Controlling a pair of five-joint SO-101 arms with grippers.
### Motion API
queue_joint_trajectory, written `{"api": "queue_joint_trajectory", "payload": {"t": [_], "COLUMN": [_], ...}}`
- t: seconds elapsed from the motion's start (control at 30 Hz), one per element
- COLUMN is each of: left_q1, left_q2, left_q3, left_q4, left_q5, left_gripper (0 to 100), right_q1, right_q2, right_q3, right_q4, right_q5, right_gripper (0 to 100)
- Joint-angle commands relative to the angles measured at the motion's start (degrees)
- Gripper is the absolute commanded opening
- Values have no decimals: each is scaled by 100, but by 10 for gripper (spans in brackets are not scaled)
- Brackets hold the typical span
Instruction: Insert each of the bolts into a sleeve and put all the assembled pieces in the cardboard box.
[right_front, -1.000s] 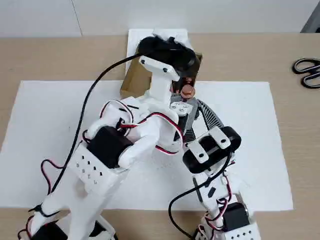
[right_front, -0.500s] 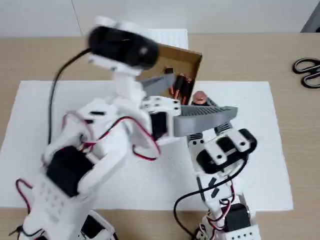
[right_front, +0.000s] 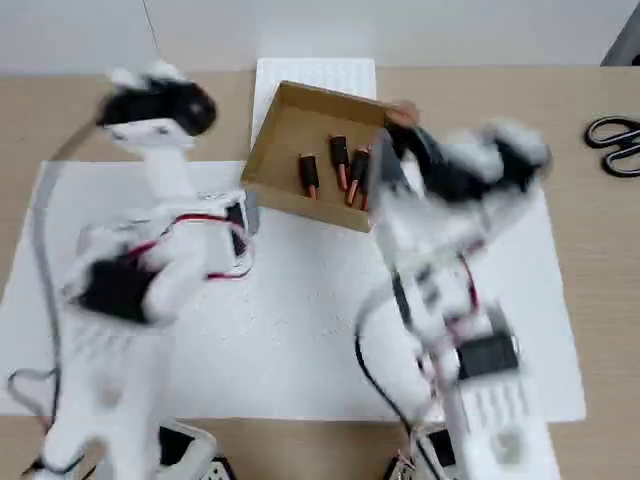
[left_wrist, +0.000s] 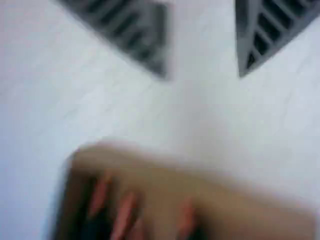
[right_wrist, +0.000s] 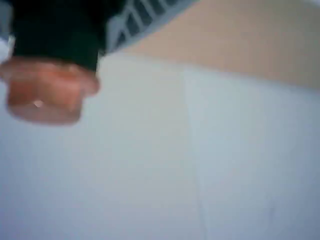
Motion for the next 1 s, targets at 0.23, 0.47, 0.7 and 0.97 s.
{"api": "queue_joint_trajectory", "payload": {"t": [0.23, 0.47, 0.7, 0.97], "left_q1": [-132, -123, -114, -79], "left_q2": [466, 466, 475, 501], "left_q3": [2396, 2501, 2492, 2501], "left_q4": [-1574, -1574, -1582, -1547], "left_q5": [-18, -18, -18, -18], "left_gripper": [6, 6, 6, 6], "right_q1": [-330, -330, -40, 75], "right_q2": [6519, 8541, 10000, 10870], "right_q3": [-5996, -8018, -9029, -9670], "right_q4": [2554, 3477, 3424, 3538], "right_q5": [-202, -211, 105, 281], "right_gripper": [2, 2, 2, 65]}}
